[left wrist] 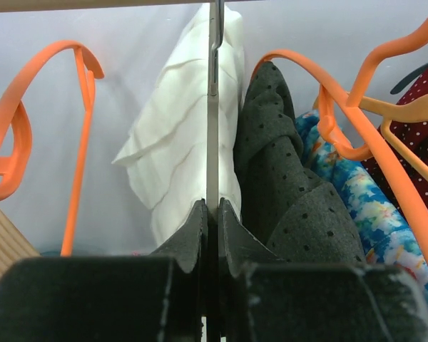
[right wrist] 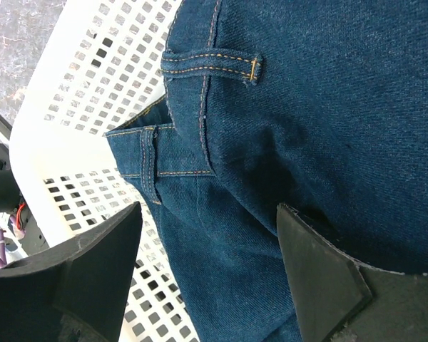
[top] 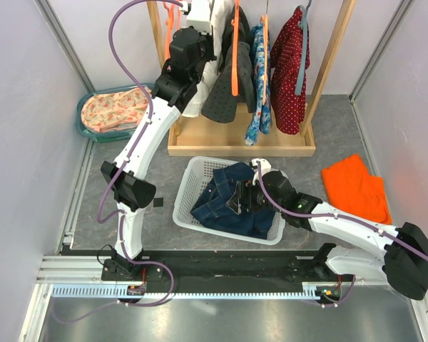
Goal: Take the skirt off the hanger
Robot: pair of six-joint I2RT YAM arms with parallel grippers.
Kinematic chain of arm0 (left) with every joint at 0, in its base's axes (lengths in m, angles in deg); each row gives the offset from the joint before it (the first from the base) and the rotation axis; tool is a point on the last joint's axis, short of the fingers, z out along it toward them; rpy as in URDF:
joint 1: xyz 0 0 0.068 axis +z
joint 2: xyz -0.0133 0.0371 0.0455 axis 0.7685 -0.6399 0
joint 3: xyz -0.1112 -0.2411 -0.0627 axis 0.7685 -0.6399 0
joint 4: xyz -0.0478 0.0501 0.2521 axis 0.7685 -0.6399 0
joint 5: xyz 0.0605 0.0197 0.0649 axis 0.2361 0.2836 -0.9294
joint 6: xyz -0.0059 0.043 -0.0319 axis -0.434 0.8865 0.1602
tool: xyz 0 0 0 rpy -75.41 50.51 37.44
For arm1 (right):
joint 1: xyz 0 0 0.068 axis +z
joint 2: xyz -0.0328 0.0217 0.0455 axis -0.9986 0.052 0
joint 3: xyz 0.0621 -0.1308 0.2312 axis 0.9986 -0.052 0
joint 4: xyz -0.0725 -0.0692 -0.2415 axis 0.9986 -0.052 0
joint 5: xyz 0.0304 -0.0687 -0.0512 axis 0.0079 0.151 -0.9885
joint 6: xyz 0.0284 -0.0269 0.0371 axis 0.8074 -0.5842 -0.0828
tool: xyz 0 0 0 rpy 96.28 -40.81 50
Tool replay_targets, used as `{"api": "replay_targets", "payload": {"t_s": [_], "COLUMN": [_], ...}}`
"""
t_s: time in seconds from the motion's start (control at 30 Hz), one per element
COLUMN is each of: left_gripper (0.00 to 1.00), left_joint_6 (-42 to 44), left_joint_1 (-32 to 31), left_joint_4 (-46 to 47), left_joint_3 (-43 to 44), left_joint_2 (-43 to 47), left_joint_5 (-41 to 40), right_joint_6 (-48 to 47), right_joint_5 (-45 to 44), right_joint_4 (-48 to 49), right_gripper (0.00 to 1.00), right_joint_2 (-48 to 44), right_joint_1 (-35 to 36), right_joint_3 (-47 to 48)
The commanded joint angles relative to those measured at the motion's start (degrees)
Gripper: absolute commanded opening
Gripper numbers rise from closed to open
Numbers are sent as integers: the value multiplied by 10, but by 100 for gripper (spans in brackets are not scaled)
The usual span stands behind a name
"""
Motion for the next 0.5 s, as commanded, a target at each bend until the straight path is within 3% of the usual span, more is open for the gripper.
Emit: {"api": "replay_targets", "payload": {"t_s": [0.0,0.47], "left_gripper": [2,2], "left_joint_6": [25,75], "left_joint_1": [6,2], "left_joint_4": [12,0], "left_joint_3": [13,21], "left_joint_2": [38,148], "left_joint_5": [10,32], "right_joint_6": [-6,0], "right_joint_5": [-10,-8], "right_joint_4": [14,0], "right_gripper": [82,80], "right_joint_2": [-14,-46], "right_joint_1": [1,1], "right_joint_3": [22,25]}}
